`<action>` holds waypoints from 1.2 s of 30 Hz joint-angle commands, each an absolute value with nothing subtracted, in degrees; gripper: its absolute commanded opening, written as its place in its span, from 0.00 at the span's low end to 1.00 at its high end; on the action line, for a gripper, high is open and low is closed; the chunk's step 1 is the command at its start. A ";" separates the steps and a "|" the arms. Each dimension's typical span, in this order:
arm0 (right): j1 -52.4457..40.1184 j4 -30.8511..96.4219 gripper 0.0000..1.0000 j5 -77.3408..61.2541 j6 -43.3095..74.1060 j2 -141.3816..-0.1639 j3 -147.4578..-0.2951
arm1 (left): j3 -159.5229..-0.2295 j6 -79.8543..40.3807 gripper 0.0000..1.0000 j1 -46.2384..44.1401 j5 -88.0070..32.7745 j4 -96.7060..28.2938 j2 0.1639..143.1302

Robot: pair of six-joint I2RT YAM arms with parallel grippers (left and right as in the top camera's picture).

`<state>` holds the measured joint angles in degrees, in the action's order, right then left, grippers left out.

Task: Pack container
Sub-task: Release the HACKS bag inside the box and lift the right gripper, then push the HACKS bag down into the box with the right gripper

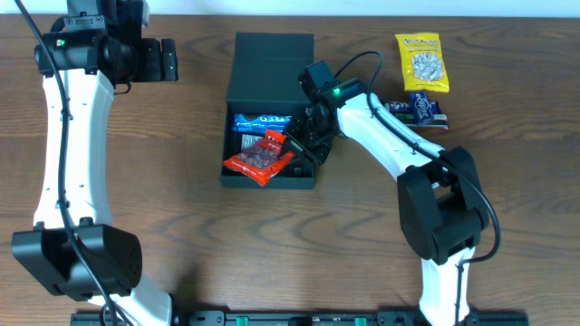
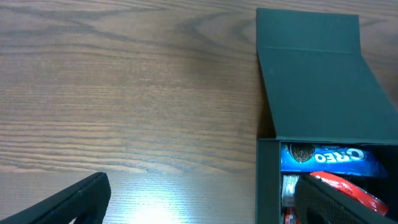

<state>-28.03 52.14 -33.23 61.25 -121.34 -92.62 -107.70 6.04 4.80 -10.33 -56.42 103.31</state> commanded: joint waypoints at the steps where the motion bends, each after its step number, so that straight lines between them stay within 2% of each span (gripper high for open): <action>1: -28.49 52.01 0.18 -32.51 61.69 -124.33 -92.01 | -107.94 6.48 0.96 4.97 -10.55 -56.51 103.50; 3: -28.49 52.01 0.03 -31.70 61.67 -124.64 -92.01 | -107.94 6.48 0.96 4.97 -10.57 -56.51 103.50; 4: -28.49 51.99 0.01 -31.48 61.63 -124.77 -92.01 | -107.94 6.46 0.95 4.97 -10.57 -56.51 103.50; 14: -28.47 49.71 0.01 -31.79 41.50 -123.20 -92.88 | -107.94 6.48 0.96 4.97 -10.55 -56.55 103.50; 26: -28.47 46.44 0.01 -29.21 24.97 -114.76 -93.12 | -107.94 7.14 0.95 4.97 -10.55 -56.55 103.50; 36: -25.96 46.37 0.01 -28.01 9.76 -114.48 -93.10 | -107.94 7.33 0.96 4.97 -10.55 -56.51 103.50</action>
